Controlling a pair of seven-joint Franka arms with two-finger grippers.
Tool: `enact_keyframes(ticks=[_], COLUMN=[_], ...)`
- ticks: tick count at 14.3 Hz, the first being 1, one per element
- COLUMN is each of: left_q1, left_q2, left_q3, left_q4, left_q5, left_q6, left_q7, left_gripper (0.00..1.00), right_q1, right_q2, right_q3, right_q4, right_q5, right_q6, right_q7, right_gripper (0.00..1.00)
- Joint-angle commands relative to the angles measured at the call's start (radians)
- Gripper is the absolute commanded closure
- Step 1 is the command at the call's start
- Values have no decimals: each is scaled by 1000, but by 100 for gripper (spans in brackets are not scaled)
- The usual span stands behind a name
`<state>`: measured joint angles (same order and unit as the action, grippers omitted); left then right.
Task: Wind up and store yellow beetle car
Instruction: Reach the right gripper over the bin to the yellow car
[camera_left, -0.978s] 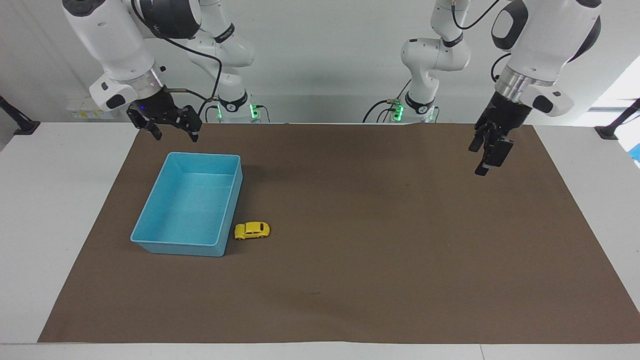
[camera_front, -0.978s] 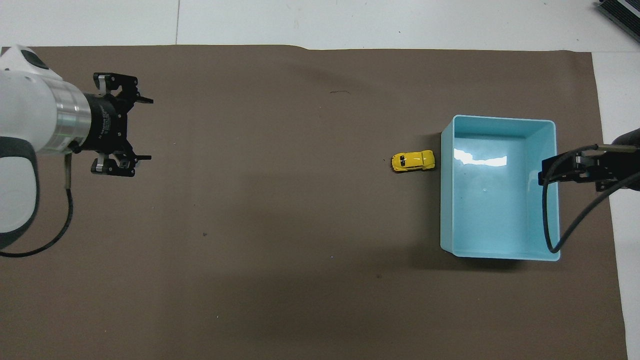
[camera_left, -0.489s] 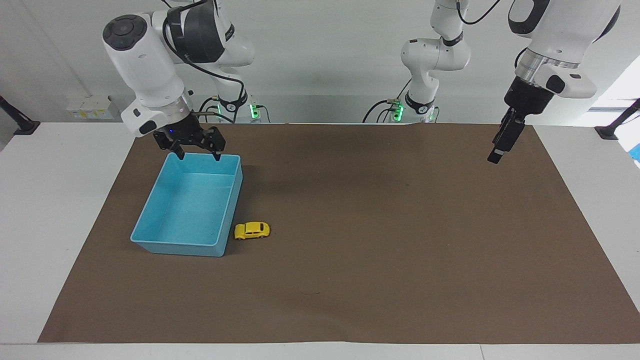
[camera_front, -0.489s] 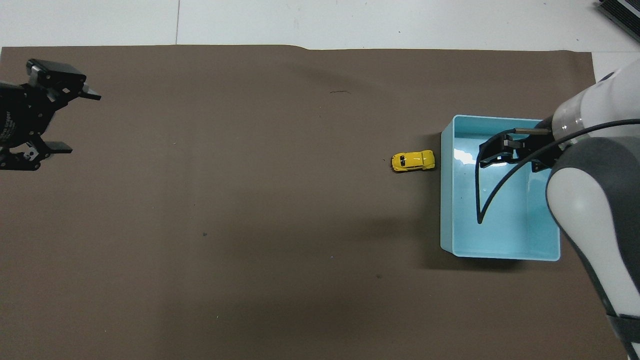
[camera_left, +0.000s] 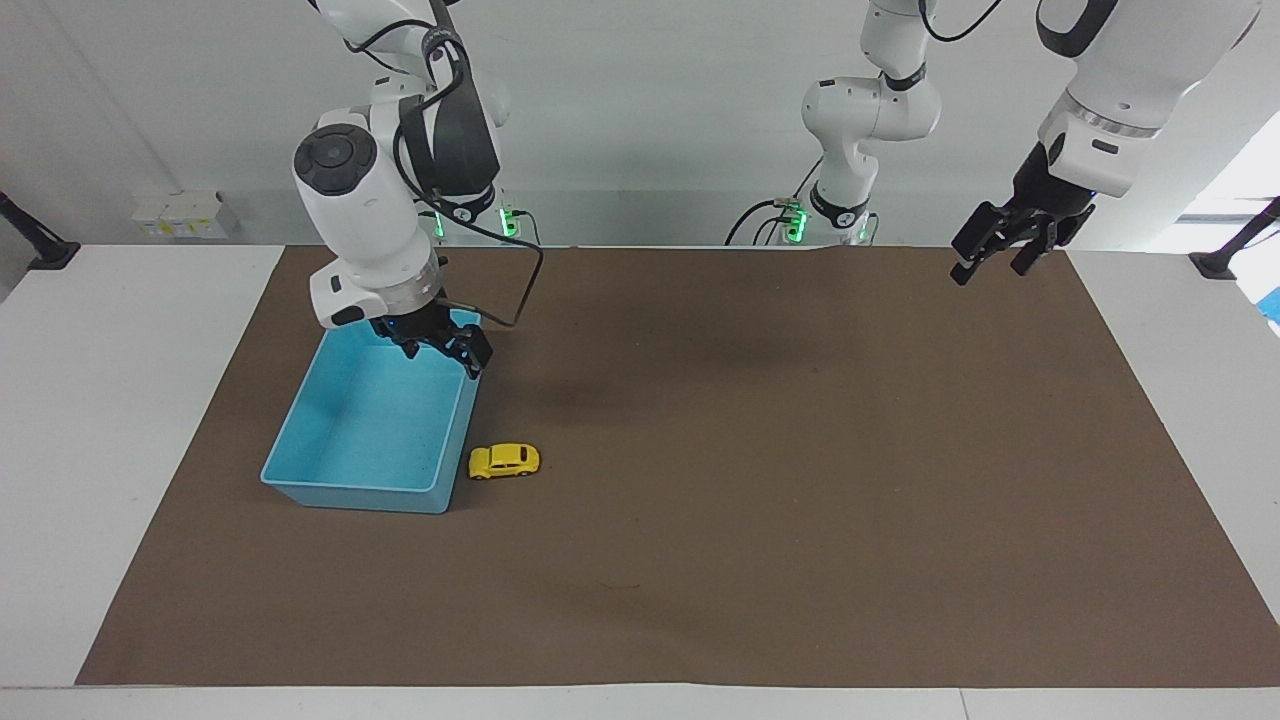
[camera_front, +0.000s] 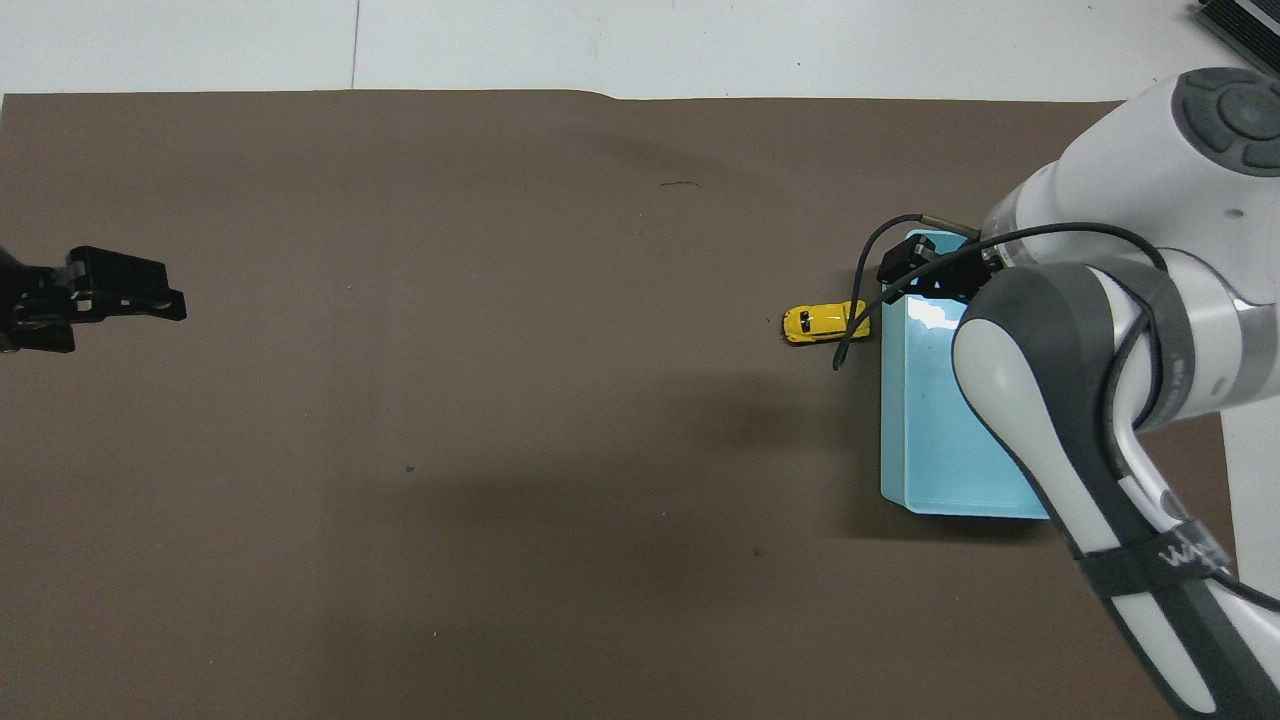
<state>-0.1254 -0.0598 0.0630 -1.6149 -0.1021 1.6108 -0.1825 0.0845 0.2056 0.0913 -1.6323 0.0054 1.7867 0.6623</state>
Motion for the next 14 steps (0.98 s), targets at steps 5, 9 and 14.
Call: enact_keyframes(ticks=[5, 9, 14], left_q1=[1, -3, -4], left_q2=[-49, -75, -74], left_q3=[-11, -15, -20], left_q4=[-52, -102, -62], left_q5=[101, 98, 94], left_q6=[-80, -66, -104], left_q7=[224, 213, 216], left_gripper=[0, 0, 0], right_q1=[14, 36, 104], right_q2=[49, 87, 153], right_q3=[2, 2, 2], right_q4=[5, 6, 5], right_q5=[-33, -67, -152], right_q6=[25, 71, 144], right_q7=[489, 771, 1038], right_gripper=[0, 0, 0])
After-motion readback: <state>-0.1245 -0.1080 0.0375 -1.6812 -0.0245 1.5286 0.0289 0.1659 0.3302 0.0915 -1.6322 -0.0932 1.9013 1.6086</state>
